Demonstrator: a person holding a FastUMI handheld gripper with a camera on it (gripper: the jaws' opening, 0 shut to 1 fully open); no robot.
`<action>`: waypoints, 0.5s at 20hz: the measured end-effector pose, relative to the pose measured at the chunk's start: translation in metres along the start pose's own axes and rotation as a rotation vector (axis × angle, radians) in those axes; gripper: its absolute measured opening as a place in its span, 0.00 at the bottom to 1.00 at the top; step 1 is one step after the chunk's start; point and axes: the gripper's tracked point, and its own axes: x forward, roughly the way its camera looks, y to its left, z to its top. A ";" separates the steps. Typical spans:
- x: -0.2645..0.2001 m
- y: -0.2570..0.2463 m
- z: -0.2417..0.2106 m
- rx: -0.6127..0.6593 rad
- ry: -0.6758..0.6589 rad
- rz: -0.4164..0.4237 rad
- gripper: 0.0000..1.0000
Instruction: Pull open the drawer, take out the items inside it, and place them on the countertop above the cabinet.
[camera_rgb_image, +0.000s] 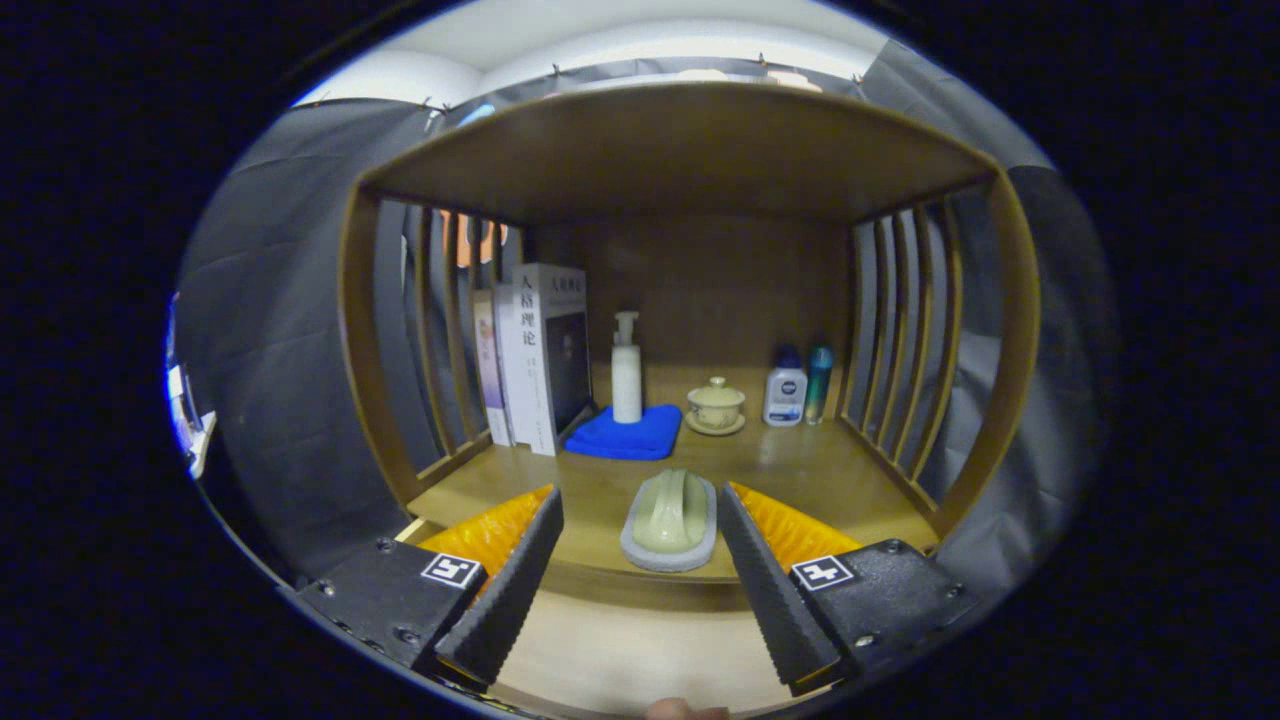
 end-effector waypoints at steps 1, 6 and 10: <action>-0.014 0.001 -0.003 0.002 -0.032 -0.005 0.98; -0.068 -0.001 -0.036 -0.014 -0.143 -0.028 0.98; -0.096 -0.010 -0.081 0.009 -0.151 -0.070 0.98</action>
